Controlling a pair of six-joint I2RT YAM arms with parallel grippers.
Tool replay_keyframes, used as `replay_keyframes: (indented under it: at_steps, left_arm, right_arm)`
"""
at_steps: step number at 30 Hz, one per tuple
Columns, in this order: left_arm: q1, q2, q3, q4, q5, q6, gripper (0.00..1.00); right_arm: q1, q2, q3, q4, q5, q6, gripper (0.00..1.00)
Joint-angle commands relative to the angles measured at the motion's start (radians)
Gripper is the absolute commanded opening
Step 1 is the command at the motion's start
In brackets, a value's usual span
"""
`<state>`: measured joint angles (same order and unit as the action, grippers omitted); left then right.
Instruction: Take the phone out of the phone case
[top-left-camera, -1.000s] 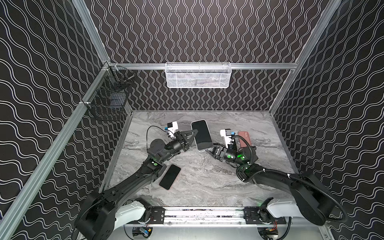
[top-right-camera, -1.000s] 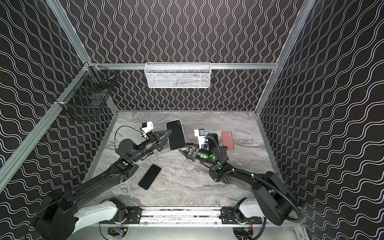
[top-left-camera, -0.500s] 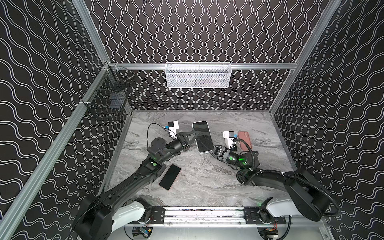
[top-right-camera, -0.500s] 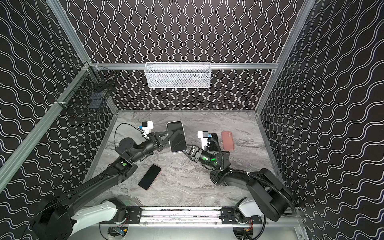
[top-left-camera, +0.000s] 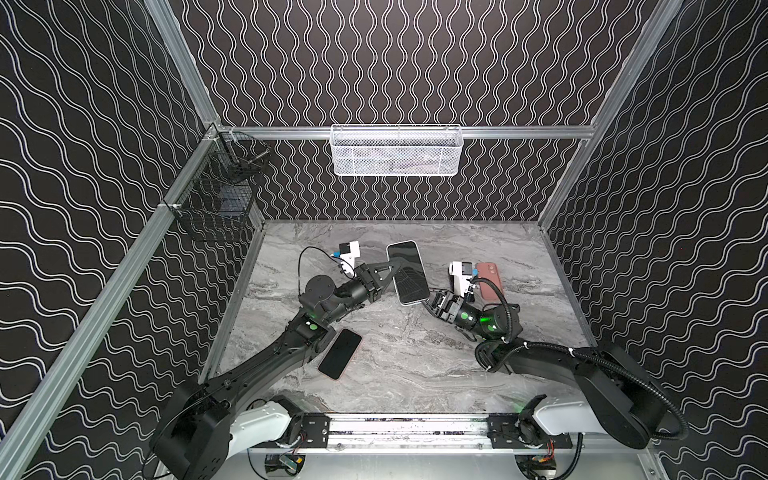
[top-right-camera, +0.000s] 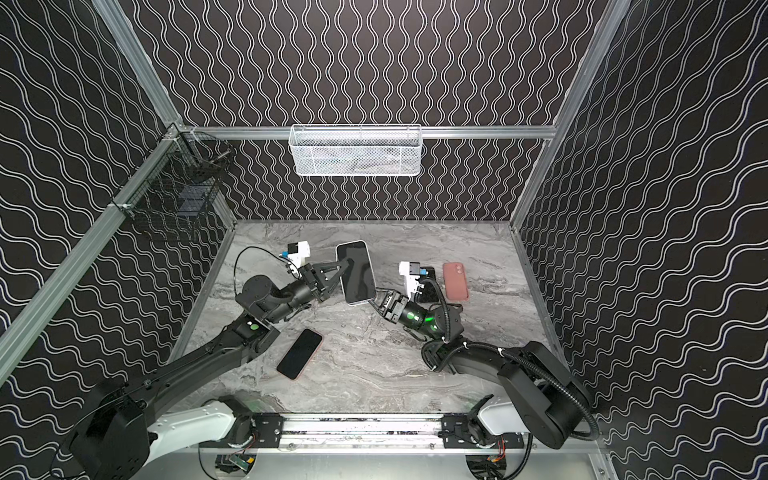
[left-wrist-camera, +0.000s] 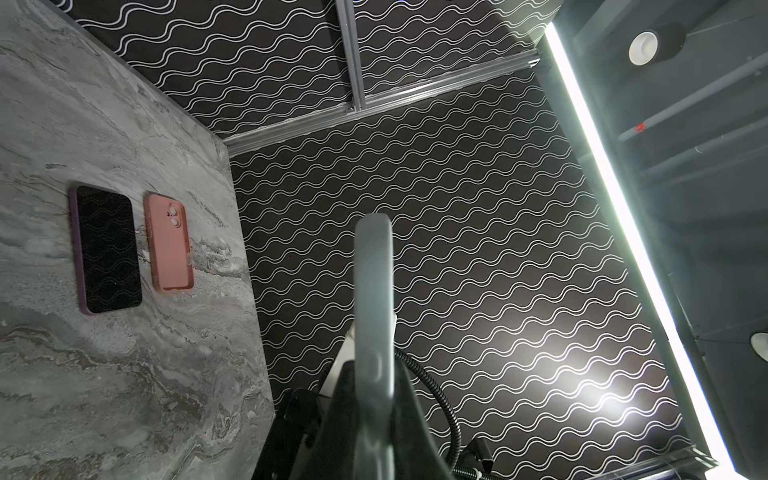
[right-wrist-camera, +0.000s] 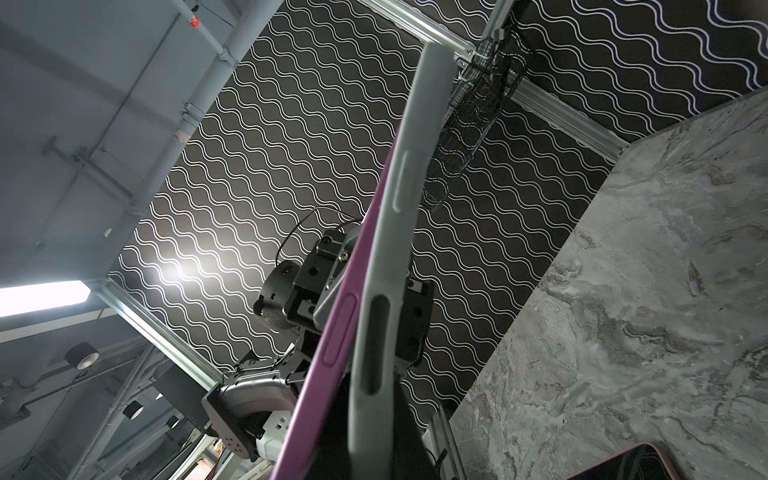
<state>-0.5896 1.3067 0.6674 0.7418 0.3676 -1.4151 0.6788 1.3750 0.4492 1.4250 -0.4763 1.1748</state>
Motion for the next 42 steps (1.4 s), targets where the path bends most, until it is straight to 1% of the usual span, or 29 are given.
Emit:
replay_keyframes:
  at_steps: [1, 6, 10, 13, 15, 17, 21, 25, 30, 36, 42]
  left_arm:
    - [0.001, 0.014, 0.007, -0.034, -0.016, 0.046, 0.0]
    - [0.001, 0.055, 0.009, 0.016, 0.004, 0.017, 0.0]
    - [0.001, 0.07, 0.023, 0.016, 0.011, 0.02, 0.0]
    - [0.001, 0.069, 0.023, 0.015, 0.01, 0.021, 0.0]
    - [0.001, 0.068, 0.022, 0.011, 0.008, 0.023, 0.06]
    - [0.001, 0.066, 0.015, 0.016, 0.005, 0.017, 0.13]
    - [0.0, 0.056, 0.009, 0.012, 0.004, 0.023, 0.23]
    - [0.0, 0.038, 0.0, -0.001, -0.001, 0.026, 0.34]
    - [0.001, 0.016, -0.012, -0.019, -0.008, 0.03, 0.47]
    - [0.0, -0.02, -0.028, -0.062, -0.013, 0.03, 0.72]
    - [-0.002, -0.111, -0.036, -0.216, -0.027, 0.04, 0.93]
  right_arm:
    - [0.006, -0.01, 0.012, 0.076, 0.023, 0.022, 0.09]
    - [0.017, -0.05, 0.0, 0.007, 0.059, -0.012, 0.06]
    - [0.017, -0.063, -0.013, 0.0, 0.072, -0.01, 0.05]
    - [0.016, -0.058, -0.025, 0.031, 0.08, 0.004, 0.04]
    - [0.016, -0.056, -0.029, 0.038, 0.084, 0.006, 0.03]
    - [0.016, -0.053, -0.032, 0.045, 0.089, 0.009, 0.03]
    - [0.016, -0.045, -0.043, 0.082, 0.102, 0.021, 0.02]
    - [0.017, -0.044, -0.054, 0.107, 0.118, 0.03, 0.02]
    - [0.016, -0.045, -0.055, 0.103, 0.125, 0.031, 0.02]
    - [0.016, -0.049, -0.053, 0.077, 0.146, 0.012, 0.02]
    - [0.015, -0.047, -0.021, 0.04, 0.155, -0.017, 0.02]
